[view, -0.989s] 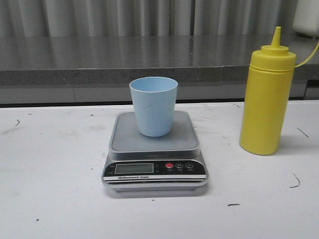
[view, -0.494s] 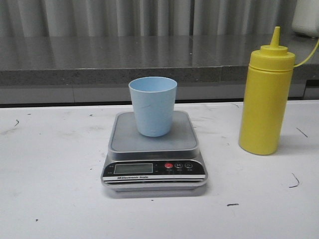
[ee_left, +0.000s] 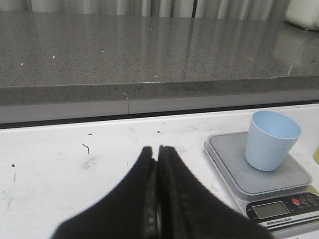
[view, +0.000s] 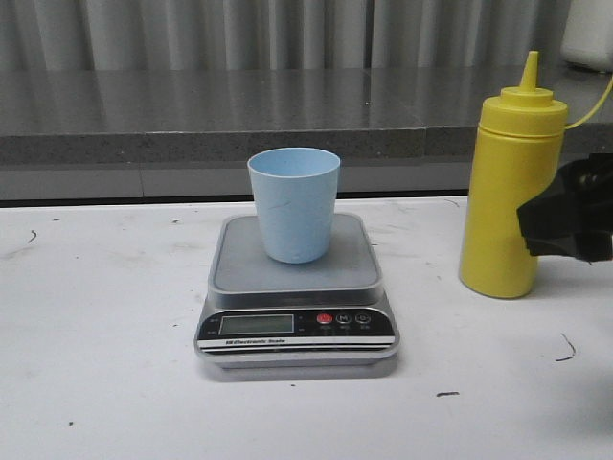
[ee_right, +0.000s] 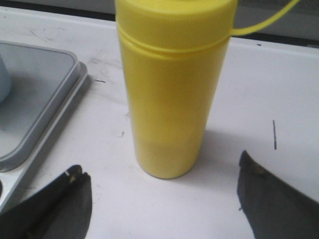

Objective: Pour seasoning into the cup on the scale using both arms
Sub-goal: 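Move the right gripper to the yellow bottle and grasp its body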

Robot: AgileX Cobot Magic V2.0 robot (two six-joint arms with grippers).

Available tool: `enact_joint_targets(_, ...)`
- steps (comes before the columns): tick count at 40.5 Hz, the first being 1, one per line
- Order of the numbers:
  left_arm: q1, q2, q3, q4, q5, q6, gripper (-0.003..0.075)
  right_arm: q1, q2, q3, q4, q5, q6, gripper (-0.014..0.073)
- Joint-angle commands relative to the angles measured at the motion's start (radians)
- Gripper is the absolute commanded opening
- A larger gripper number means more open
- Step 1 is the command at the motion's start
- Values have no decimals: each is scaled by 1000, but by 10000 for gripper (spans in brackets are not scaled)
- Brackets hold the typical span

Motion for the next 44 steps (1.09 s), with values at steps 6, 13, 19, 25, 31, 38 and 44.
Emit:
enact_joint_targets(6, 2, 12, -26, -10, -73, -8, -20, 4, 158, -19, 3, -302, 100, 612)
enact_joint_targets(13, 2, 12, -26, -10, -73, -8, -20, 4, 248, -32, -2, -400, 143, 612)
enact_joint_targets(19, 2, 12, -26, -10, -73, -8, -20, 4, 294, -70, -19, -401, 144, 612)
enact_joint_targets(25, 2, 12, -26, -10, -73, -8, -20, 4, 319, -116, -20, -400, 144, 612)
enact_joint_targets(31, 2, 12, -26, -10, -73, -8, -20, 1, 356, -177, -20, -364, 144, 612)
enact_joint_targets(38, 2, 12, -26, -10, -73, -8, -20, 1, 412, -234, -20, -366, 144, 612)
enact_joint_targets(44, 2, 12, -26, -10, -73, -8, -20, 1, 447, -244, -20, -387, 144, 612)
